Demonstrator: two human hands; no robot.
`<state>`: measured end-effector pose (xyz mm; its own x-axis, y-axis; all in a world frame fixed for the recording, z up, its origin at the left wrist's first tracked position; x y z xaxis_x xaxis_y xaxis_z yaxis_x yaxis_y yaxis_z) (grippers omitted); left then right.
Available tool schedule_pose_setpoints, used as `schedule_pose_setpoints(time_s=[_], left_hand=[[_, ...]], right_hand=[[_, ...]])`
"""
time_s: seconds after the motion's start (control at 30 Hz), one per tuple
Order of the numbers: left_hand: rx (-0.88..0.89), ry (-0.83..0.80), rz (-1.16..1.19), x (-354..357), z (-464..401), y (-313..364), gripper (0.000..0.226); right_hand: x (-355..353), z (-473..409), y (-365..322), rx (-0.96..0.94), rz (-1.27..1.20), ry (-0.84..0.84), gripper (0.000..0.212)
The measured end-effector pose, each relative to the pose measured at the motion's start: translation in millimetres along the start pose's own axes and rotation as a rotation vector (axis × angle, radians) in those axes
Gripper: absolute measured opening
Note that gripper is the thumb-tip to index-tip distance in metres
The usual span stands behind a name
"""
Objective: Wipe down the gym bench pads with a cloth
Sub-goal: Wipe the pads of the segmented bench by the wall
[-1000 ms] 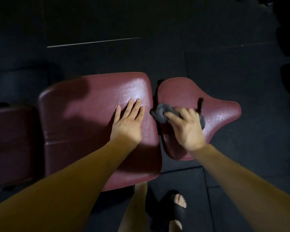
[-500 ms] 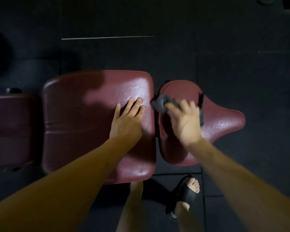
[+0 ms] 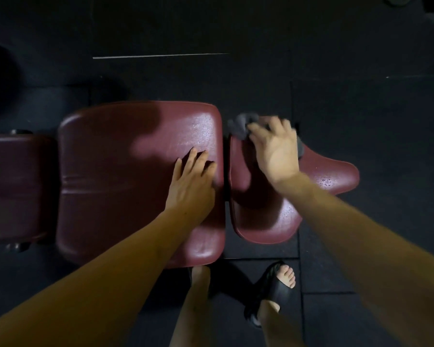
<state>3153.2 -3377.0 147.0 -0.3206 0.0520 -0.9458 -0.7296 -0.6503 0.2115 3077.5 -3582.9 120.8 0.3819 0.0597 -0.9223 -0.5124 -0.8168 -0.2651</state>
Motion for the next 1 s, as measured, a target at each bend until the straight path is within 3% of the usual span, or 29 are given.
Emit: schedule_pose_setpoints(time_s=[0.13, 0.27, 0.37, 0.47, 0.57, 0.7, 0.83, 1.0], left_hand=[[0.030, 0.016, 0.005, 0, 2, -3, 0.063], [0.122, 0.033, -0.047, 7, -4, 2, 0.067], [0.185, -0.014, -0.097, 16, -6, 8, 0.072], [0.191, -0.019, -0.134, 17, -7, 10, 0.075], [0.133, -0.044, -0.123, 13, -8, 10, 0.073], [0.146, -0.076, -0.102, 10, -5, 4, 0.078], [0.182, -0.096, -0.125, 13, -3, 3, 0.080], [0.169, -0.027, -0.119, 13, 6, -1, 0.071]], right_hand=[[-30, 98, 6, -0.093, -0.097, -0.113, 0.037], [-20, 61, 22, -0.202, -0.045, -0.085, 0.030], [-2, -8, 32, -0.077, 0.049, 0.012, 0.020], [7, -35, 38, 0.113, 0.042, -0.013, 0.025], [-12, 10, 38, 0.100, 0.014, 0.028, 0.023], [-42, 87, 43, 0.032, 0.011, -0.050, 0.026], [-21, 43, 45, 0.014, 0.048, 0.002, 0.020], [0, -15, 26, 0.132, 0.037, 0.091, 0.021]])
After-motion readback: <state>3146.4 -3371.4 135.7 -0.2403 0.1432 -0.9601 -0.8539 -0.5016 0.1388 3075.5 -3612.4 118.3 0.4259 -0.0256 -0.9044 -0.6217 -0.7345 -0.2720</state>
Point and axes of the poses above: each hand's wrist, its own z-axis away from the middle knuckle, its own x-axis out of the palm, y = z × x, the point moved 1 cm from there along -z, towards the middle knuckle, and after that the axes turned 8 degrees about y, right-handed, at the moved point
